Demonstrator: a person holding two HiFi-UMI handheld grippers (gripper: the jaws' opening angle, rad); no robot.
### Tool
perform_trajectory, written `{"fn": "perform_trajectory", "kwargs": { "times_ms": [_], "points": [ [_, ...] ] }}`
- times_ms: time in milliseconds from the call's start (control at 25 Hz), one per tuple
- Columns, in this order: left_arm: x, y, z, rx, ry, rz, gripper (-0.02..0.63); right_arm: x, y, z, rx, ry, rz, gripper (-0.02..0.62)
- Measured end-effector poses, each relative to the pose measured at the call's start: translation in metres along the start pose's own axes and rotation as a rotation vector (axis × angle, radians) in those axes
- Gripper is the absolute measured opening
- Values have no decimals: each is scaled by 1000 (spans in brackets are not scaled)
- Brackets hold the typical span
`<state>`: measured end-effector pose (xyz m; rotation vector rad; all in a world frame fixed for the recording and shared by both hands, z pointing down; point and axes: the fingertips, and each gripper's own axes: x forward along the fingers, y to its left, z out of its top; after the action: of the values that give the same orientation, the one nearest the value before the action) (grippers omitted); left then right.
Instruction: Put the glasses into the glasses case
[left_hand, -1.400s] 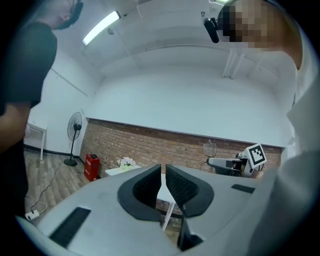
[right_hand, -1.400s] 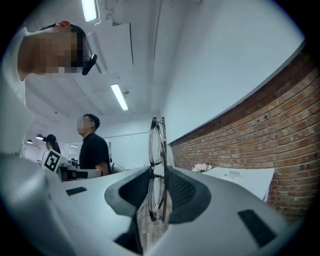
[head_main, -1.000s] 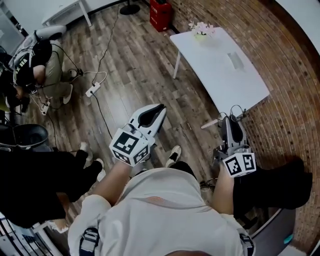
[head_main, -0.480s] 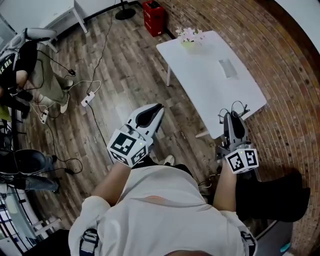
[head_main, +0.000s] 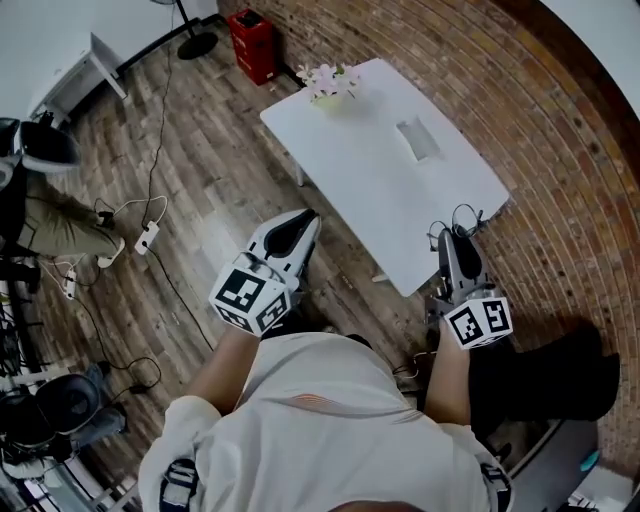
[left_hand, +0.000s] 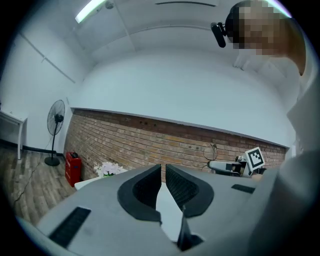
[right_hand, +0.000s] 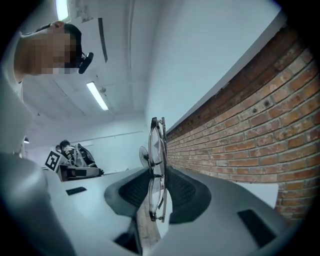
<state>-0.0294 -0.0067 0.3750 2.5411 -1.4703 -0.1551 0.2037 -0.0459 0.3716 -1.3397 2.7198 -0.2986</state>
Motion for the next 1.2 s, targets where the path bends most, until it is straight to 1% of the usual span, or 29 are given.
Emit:
{"fn": "perform_trajectory", "kwargs": {
  "times_ms": [160,320,440,520,600,720,840,960,1080,1200],
  "points": [
    [48,30,8,4,5,-63,38,35,-24,4,-2,0,-62,152],
    [94,72,20,10,19,-128,38,82,-38,12,-13,-7,-126,152],
    [123,107,28,0,42,-173,38,116,-44,16,-9,-17,-180,152],
    [140,127,37,13,45,-199,38,137,-46,17,-17,-11,-207,152],
    [156,144,44,31,44,-222,38,153,-50,16,-18,-4,-237,152],
    [179,163,44,23,55,-253,38,169,-58,10,-10,12,-283,152],
    [198,171,37,4,78,-284,38,178,-69,3,-22,40,-314,153],
    [221,170,29,-4,102,-314,38,179,-87,-1,-11,59,-353,153],
    [243,160,25,-1,118,-336,38,177,-109,-5,2,81,-380,153],
    [264,146,22,13,133,-343,38,172,-133,-6,12,87,-387,153]
  ]
}}
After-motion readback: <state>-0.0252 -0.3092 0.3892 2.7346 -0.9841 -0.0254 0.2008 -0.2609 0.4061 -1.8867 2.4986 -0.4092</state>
